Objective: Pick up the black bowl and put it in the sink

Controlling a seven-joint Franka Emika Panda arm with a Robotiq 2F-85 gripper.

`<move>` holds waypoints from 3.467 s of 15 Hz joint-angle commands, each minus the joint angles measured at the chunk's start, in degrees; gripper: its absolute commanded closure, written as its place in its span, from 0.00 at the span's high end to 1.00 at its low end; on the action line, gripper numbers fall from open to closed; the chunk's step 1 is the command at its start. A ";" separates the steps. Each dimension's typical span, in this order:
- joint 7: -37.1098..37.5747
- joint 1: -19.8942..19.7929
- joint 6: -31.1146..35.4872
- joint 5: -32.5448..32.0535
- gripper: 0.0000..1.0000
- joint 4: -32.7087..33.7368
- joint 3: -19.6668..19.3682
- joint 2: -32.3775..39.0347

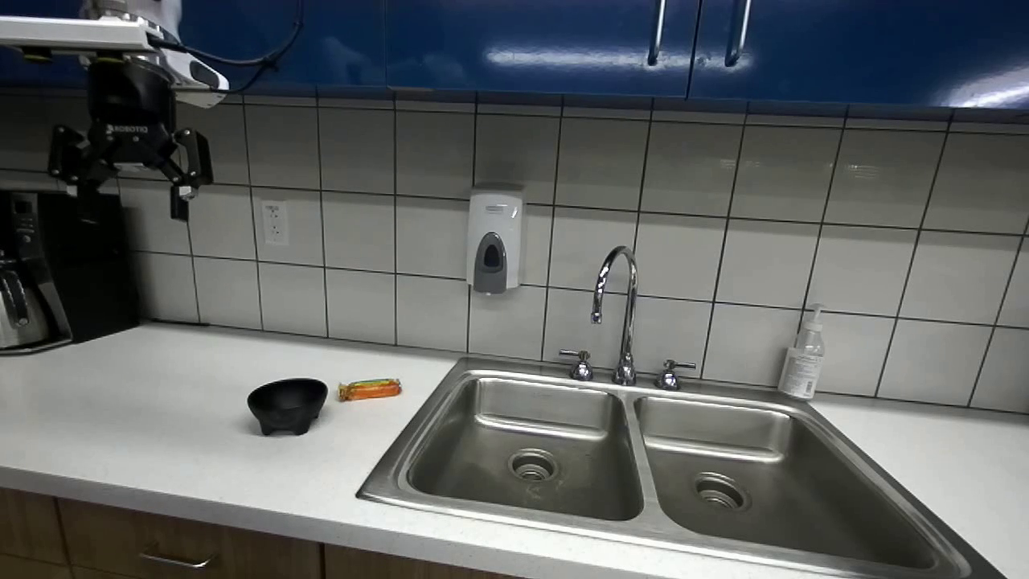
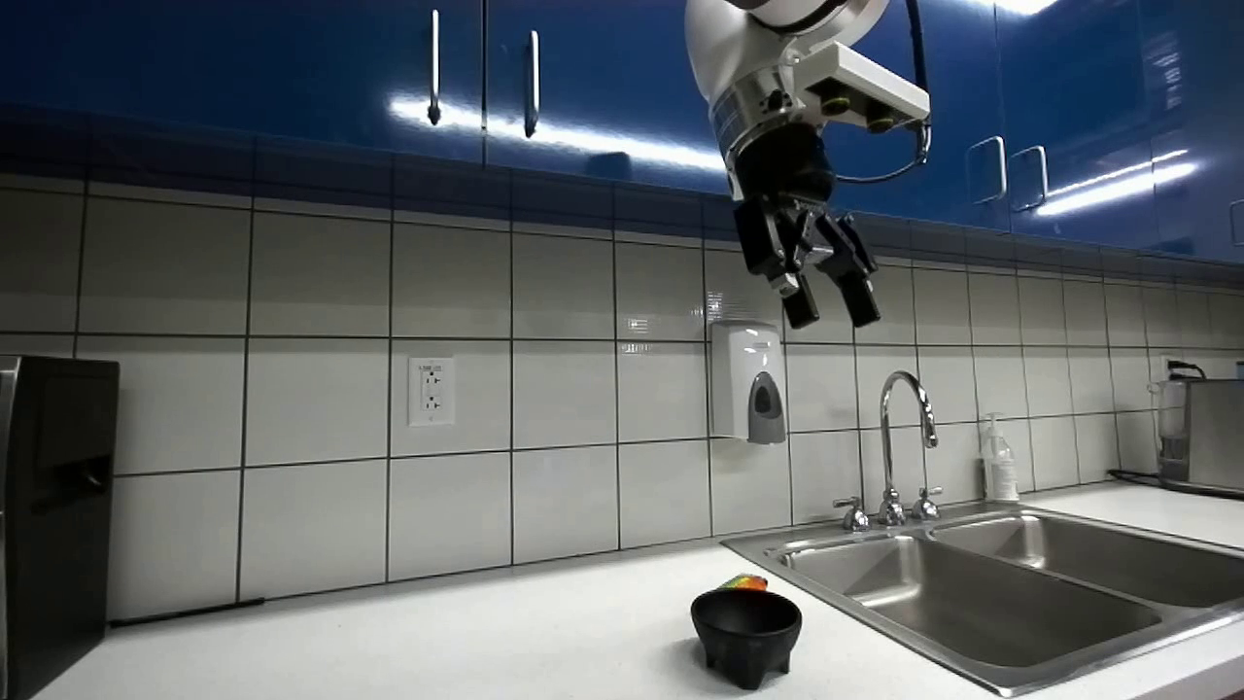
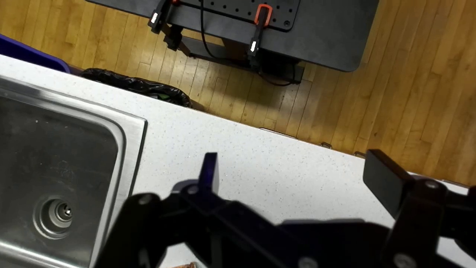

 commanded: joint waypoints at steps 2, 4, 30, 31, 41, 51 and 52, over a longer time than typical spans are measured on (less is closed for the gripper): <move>-1.40 2.30 4.85 0.66 1.00 -6.06 0.59 -2.71; -1.41 3.11 7.08 0.77 1.00 -8.25 0.59 -3.08; 2.37 2.42 40.34 -11.92 1.00 -15.74 1.26 18.78; 2.53 2.33 40.30 -12.70 1.00 -14.78 1.05 20.16; 2.96 2.71 37.92 -15.07 1.00 -0.48 -2.80 35.88; 2.30 3.52 34.41 -13.90 1.00 12.20 -4.81 47.48; 2.20 3.46 34.02 -13.56 0.75 12.91 -4.77 48.06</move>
